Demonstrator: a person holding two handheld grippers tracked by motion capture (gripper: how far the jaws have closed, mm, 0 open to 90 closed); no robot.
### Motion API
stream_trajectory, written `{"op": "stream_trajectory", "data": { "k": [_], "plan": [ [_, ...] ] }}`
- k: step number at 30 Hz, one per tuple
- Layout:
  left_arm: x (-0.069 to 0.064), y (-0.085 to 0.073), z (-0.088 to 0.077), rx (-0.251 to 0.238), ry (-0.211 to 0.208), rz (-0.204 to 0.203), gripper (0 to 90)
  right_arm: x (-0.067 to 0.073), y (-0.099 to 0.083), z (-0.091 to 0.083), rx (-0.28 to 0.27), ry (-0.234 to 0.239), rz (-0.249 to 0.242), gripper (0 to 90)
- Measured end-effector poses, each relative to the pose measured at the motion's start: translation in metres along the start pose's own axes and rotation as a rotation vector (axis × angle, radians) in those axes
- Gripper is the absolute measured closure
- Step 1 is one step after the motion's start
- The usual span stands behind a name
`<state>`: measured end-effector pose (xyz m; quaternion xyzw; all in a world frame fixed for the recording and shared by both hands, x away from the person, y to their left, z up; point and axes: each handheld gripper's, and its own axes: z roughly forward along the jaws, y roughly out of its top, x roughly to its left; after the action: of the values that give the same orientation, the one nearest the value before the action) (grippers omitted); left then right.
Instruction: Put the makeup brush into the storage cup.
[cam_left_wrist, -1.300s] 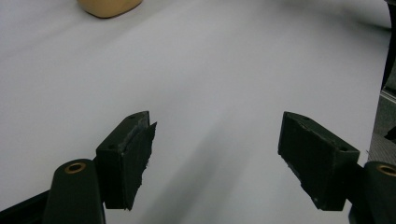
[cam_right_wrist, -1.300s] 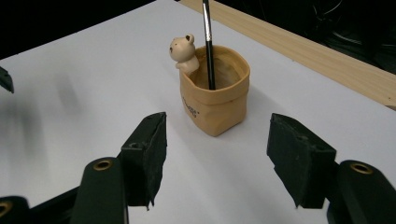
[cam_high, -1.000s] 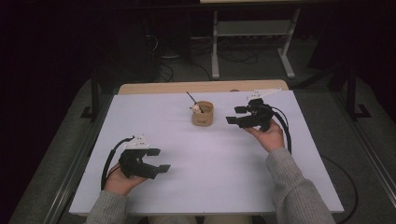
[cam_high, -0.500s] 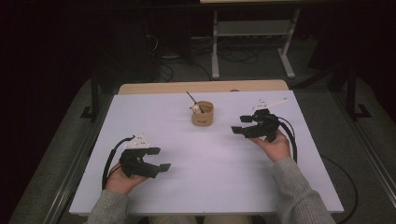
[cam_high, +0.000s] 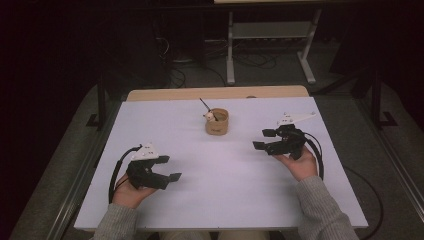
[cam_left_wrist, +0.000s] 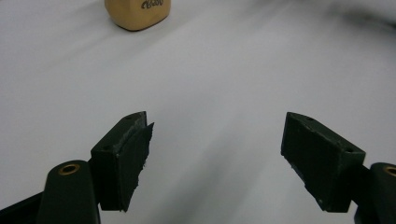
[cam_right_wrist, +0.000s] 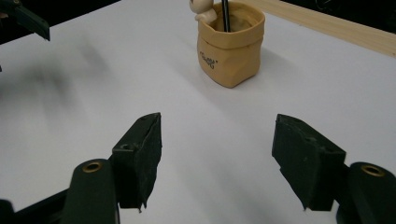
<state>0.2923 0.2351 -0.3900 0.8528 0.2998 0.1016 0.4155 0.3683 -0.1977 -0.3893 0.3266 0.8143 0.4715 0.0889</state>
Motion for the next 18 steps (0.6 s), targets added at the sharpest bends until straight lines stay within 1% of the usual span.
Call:
{"op": "stream_trajectory", "data": {
  "k": [3, 7, 12, 18],
  "plan": [
    [0.000, 0.000, -0.001, -0.003, 0.006, 0.002, 22.9, 0.000, -0.003, -0.003, 0.004, -0.005, 0.003, 31.4],
    [0.001, 0.000, -0.002, -0.008, 0.016, 0.000, 22.9, 0.002, -0.006, -0.005, -0.006, -0.011, 0.002, 31.2],
    [0.002, -0.001, -0.003, -0.012, 0.022, -0.002, 22.9, 0.004, -0.011, -0.005, -0.001, -0.007, 0.011, 30.5],
    [0.003, -0.002, -0.004, -0.018, 0.030, -0.008, 22.8, 0.007, -0.014, -0.008, 0.006, -0.010, 0.005, 29.7]
  ]
}}
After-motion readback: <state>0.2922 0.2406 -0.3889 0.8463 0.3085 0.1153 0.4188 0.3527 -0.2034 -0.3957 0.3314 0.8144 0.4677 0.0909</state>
